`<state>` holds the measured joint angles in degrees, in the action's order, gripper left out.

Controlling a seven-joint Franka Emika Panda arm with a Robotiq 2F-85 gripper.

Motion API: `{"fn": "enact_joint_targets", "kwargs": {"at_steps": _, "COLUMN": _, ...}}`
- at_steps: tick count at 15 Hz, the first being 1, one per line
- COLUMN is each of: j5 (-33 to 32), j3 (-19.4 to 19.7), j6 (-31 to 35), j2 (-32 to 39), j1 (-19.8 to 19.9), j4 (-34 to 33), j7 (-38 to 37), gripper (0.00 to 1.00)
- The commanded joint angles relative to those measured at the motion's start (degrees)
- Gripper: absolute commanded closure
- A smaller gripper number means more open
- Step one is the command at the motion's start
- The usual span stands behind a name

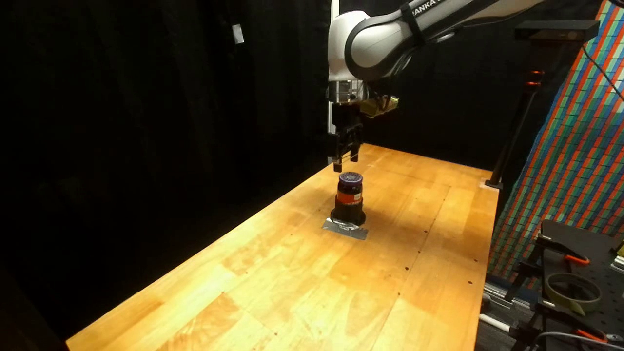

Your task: Put the elastic around the bottle

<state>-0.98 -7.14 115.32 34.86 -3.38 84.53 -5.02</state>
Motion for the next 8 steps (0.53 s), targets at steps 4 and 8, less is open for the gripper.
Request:
{"fn": "enact_joint_targets", "kwargs": {"at_steps": 4, "j5": -0.1, "j3": 2.55, "j6": -11.25, "j2": 10.62, "j1": -2.1, "j4": -17.63, "j7": 0.89, "gripper": 0.0}}
{"fn": "enact_joint_targets", "kwargs": {"at_steps": 8, "j5": -0.64, "j3": 3.56, "j6": -11.76, "j2": 15.2, "j1": -2.86, "j4": -22.83, "j7": 0.83, "gripper": 0.0}}
